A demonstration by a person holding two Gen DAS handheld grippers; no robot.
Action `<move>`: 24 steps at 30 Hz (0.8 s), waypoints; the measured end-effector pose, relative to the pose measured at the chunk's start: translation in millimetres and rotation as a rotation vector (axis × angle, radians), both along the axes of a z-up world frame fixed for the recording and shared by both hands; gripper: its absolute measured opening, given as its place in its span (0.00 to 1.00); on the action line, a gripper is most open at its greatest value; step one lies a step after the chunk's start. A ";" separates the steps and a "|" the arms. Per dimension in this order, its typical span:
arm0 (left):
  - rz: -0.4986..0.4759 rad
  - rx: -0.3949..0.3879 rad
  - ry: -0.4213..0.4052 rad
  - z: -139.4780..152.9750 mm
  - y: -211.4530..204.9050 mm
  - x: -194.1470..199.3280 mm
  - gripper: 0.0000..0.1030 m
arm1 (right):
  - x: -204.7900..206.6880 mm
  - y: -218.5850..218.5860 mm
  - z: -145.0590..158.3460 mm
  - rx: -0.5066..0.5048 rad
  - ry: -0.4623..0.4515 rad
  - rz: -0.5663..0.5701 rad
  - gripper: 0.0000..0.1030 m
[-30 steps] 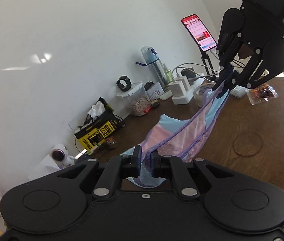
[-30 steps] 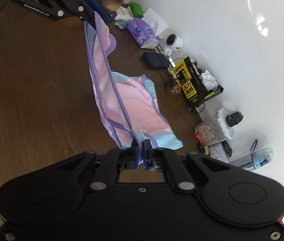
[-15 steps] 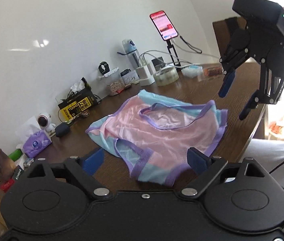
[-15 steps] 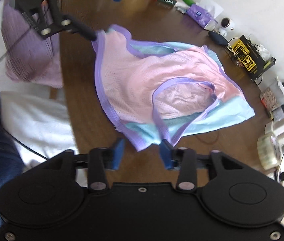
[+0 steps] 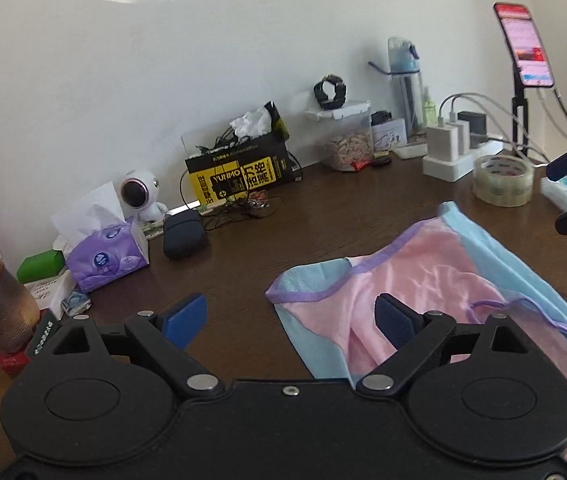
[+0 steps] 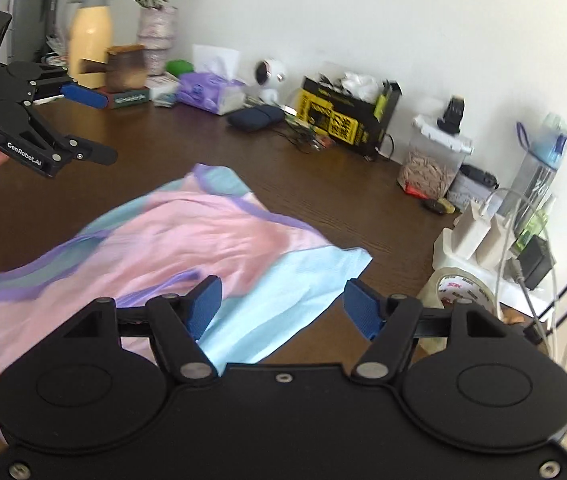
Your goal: Fold clothes
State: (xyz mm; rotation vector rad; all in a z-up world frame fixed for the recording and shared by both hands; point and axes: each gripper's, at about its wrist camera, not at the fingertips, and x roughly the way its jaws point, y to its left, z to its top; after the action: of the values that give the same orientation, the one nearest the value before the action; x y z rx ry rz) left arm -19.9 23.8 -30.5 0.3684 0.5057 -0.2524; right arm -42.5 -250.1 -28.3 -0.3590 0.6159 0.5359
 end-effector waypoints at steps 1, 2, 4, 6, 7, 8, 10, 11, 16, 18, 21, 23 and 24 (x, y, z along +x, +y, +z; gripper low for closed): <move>0.006 -0.006 0.026 -6.0 -2.2 17.4 0.87 | 13.5 2.3 -6.7 0.003 0.017 -0.009 0.71; 0.011 -0.018 0.058 -12.2 -3.2 34.8 0.87 | 33.4 4.7 -14.9 0.011 0.048 -0.023 0.69; 0.014 -0.043 0.118 -23.7 -3.8 63.3 0.87 | 57.6 8.5 -22.7 0.025 0.090 -0.024 0.67; 0.011 -0.052 0.145 -34.6 -4.6 80.0 0.87 | 76.9 13.7 -31.5 0.027 0.117 -0.012 0.63; 0.011 -0.052 0.152 -38.6 -4.3 83.4 0.87 | 83.5 16.2 -35.0 0.026 0.127 -0.006 0.58; 0.009 -0.052 0.161 -42.7 -3.7 86.3 0.87 | 89.7 18.6 -40.1 0.030 0.143 0.004 0.54; 0.002 -0.058 0.181 -49.2 -2.5 91.0 0.87 | 98.0 22.8 -49.3 0.034 0.170 0.023 0.43; -0.001 -0.067 0.191 -51.3 -1.6 92.6 0.87 | 98.7 24.8 -52.1 0.029 0.172 0.024 0.36; 0.025 -0.099 0.204 -54.3 1.3 99.4 0.87 | 84.5 33.7 -52.7 -0.010 0.103 0.028 0.05; 0.025 -0.110 0.218 -53.1 1.1 101.0 0.86 | 66.9 35.4 -42.6 -0.024 0.051 0.051 0.05; 0.014 -0.113 0.234 -54.7 -2.7 102.1 0.86 | 32.6 35.6 -25.4 -0.043 0.013 0.119 0.05; 0.000 -0.110 0.246 -58.8 -5.8 101.7 0.83 | 11.9 38.7 -26.0 -0.074 0.040 0.164 0.05; -0.007 -0.110 0.253 -60.3 -6.8 101.2 0.82 | 2.2 40.7 -27.4 -0.090 0.060 0.189 0.05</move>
State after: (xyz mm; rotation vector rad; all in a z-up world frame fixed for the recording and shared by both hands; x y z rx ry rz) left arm 81.3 17.1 -90.8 0.2316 0.7363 -0.3344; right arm -40.3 -209.4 -55.6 -0.4905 0.6692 0.7034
